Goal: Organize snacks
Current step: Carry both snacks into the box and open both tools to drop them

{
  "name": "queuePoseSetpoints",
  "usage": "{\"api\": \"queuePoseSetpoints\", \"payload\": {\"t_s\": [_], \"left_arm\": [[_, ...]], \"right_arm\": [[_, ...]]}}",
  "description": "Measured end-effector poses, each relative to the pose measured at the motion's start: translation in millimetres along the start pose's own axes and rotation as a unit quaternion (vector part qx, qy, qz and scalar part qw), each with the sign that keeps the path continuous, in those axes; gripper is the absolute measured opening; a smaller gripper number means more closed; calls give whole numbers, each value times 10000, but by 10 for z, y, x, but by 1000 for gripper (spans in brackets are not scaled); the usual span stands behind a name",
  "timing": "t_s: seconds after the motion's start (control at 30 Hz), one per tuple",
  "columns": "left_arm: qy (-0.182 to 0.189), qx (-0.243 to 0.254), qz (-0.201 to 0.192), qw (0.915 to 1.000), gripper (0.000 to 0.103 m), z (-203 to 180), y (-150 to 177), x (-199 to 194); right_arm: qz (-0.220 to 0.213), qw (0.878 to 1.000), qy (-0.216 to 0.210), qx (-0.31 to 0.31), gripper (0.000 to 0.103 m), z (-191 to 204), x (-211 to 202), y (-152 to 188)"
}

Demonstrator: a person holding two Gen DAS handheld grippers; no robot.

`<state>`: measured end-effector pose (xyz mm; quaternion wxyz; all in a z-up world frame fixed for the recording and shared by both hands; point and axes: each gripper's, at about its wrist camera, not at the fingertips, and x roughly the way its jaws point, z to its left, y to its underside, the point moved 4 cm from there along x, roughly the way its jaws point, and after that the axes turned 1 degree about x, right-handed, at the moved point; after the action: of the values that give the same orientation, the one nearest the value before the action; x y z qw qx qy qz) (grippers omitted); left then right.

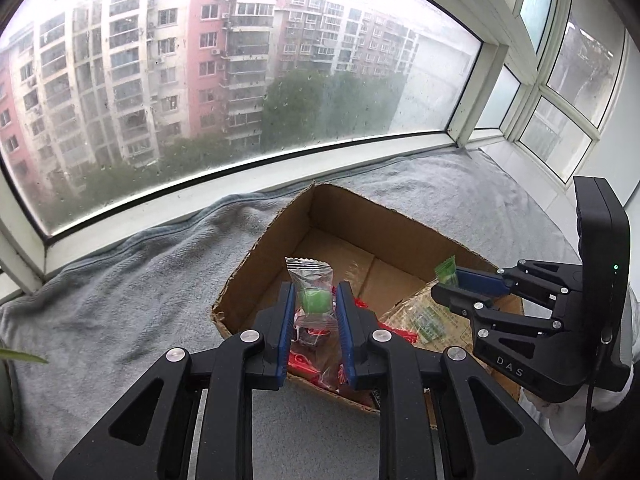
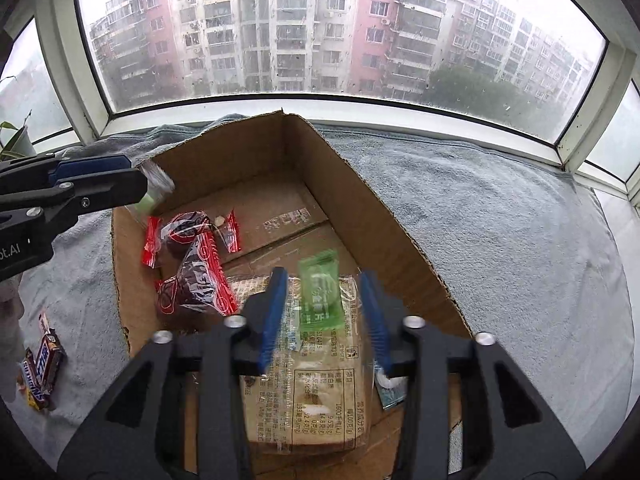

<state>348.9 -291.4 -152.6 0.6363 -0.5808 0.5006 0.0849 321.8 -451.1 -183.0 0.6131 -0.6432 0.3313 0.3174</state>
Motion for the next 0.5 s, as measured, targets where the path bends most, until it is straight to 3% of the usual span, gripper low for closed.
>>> {"api": "queuePoseSetpoints", "payload": {"t_s": [0.07, 0.1, 0.5], "left_arm": [[-27, -42, 37, 10000, 43, 1, -6, 10], [-22, -56, -2, 10000, 45, 1, -5, -13], [-119, 37, -232, 9997, 45, -24, -83, -326]], "right_arm": [[-106, 9999, 65, -32, 80, 12, -62, -19], [-106, 9999, 52, -32, 80, 15, -83, -27], [-204, 9993, 183, -271, 81, 156, -416, -47]]}}
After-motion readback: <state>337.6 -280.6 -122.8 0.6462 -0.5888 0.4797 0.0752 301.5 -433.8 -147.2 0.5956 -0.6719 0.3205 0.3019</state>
